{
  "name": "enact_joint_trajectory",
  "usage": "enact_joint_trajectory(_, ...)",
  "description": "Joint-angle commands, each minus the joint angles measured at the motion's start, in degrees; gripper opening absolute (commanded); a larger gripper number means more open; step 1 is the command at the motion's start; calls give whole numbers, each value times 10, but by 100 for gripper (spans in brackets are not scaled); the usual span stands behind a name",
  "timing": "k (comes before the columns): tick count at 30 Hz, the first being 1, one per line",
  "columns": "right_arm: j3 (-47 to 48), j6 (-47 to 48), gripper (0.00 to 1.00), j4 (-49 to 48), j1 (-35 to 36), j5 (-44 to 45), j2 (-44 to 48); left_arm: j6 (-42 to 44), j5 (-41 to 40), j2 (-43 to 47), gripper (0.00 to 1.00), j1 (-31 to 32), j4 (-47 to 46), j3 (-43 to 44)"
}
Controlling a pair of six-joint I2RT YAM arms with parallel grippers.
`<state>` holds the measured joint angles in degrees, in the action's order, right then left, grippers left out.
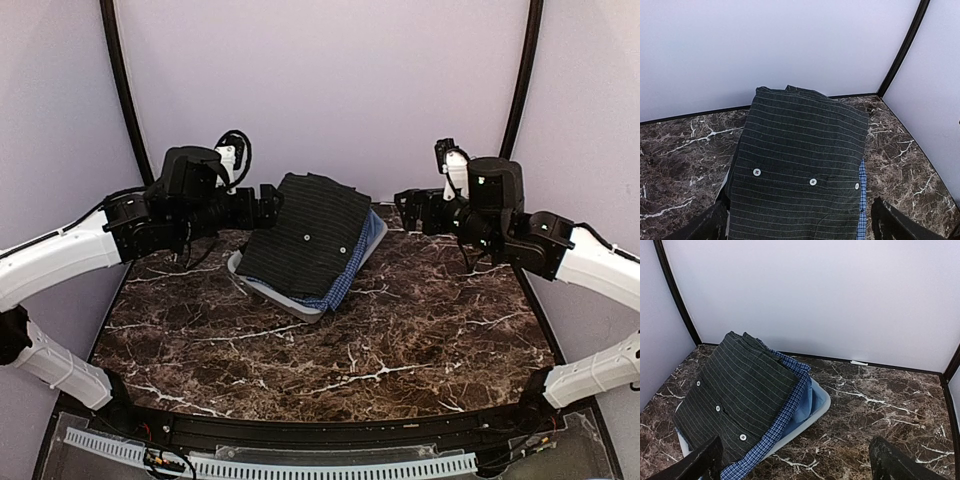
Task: Fold and stack the long sleeve shirts
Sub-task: Pick up the crumpled shirt from the bin.
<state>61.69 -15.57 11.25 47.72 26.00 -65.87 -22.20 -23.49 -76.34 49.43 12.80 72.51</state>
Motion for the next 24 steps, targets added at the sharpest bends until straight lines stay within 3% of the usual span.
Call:
enact_joint_trajectory(1, 28, -7, 99, -1, 9, 31, -7, -23, -46, 26, 99, 6, 27, 18)
enact_joint_trajectory(8, 28, 8, 99, -11, 12, 15, -8, -36, -46, 39, 99, -2, 42, 21)
enact_joint_trajectory(12, 34, 7, 99, -2, 13, 15, -16, -43, 2, 29, 99, -16, 53, 27)
enact_joint_trajectory(19, 42, 7, 99, 22, 12, 23, -34, -58, 88, -49, 99, -18, 68, 65)
enact_joint_trajectory(24, 42, 3, 99, 25, 9, 11, -50, -64, 99, -110, 99, -9, 67, 93)
